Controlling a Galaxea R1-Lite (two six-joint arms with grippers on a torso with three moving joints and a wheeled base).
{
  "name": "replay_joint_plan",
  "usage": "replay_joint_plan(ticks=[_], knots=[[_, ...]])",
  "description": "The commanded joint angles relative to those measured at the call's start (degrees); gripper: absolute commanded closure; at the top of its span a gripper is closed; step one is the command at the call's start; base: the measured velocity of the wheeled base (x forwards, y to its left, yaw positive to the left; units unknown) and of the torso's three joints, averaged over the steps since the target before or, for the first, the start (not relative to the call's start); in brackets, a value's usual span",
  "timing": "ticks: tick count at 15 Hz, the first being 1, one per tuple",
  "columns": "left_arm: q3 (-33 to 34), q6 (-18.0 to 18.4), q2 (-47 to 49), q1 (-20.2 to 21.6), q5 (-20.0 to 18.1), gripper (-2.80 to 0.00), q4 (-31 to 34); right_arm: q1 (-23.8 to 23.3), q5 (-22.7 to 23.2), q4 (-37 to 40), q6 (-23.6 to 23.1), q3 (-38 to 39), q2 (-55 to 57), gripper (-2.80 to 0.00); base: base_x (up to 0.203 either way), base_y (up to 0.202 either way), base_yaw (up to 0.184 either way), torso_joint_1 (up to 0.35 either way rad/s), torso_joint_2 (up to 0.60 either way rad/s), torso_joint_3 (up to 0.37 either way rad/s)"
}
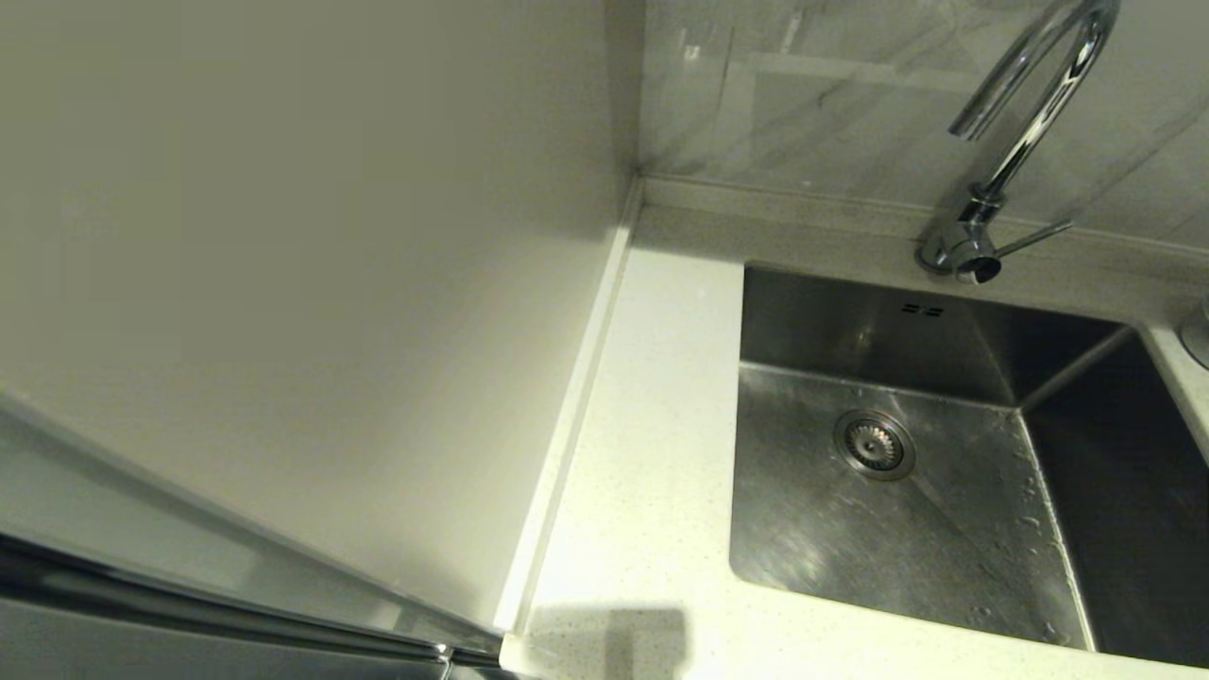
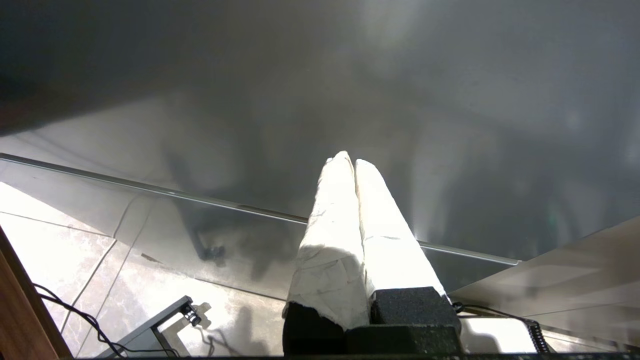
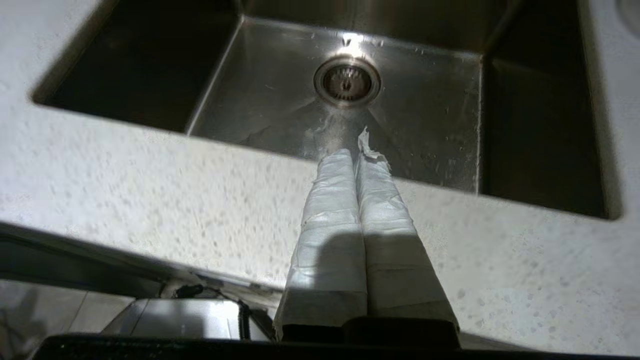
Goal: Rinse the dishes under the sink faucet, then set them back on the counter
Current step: Put a bowl into the sink
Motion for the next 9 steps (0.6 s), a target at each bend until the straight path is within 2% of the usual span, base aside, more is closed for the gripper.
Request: replay_joint_plan(ticks=[1, 5, 7, 9], knots=[[0.00, -0.03, -0.18, -0.01, 0.03, 0.00, -0.02, 0.01, -0.02, 0.64, 0.45, -6.07, 5.45, 0.00, 0.000, 0.000, 0.000, 0.000, 0.00, 0.000], [0.00, -0.03, -0.18, 0.00, 0.03, 0.00, -0.02, 0.01, -1.16, -1.10, 1.57, -18.28, 21.10, 0.00, 0.000, 0.000, 0.000, 0.000, 0.00, 0.000], [0.00, -0.03, -0.18, -0.03, 0.03, 0.00, -0.02, 0.00, -4.22, -2.11, 1.63, -24.86, 29.82, 0.00, 0.000, 0.000, 0.000, 0.000, 0.00, 0.000], [0.00, -0.02, -0.19, 0.00, 0.03, 0.00, -0.02, -0.04, -9.22, -1.97, -0.07, -32.82, 38.87, 0.00, 0.000, 0.000, 0.000, 0.000, 0.00, 0.000]])
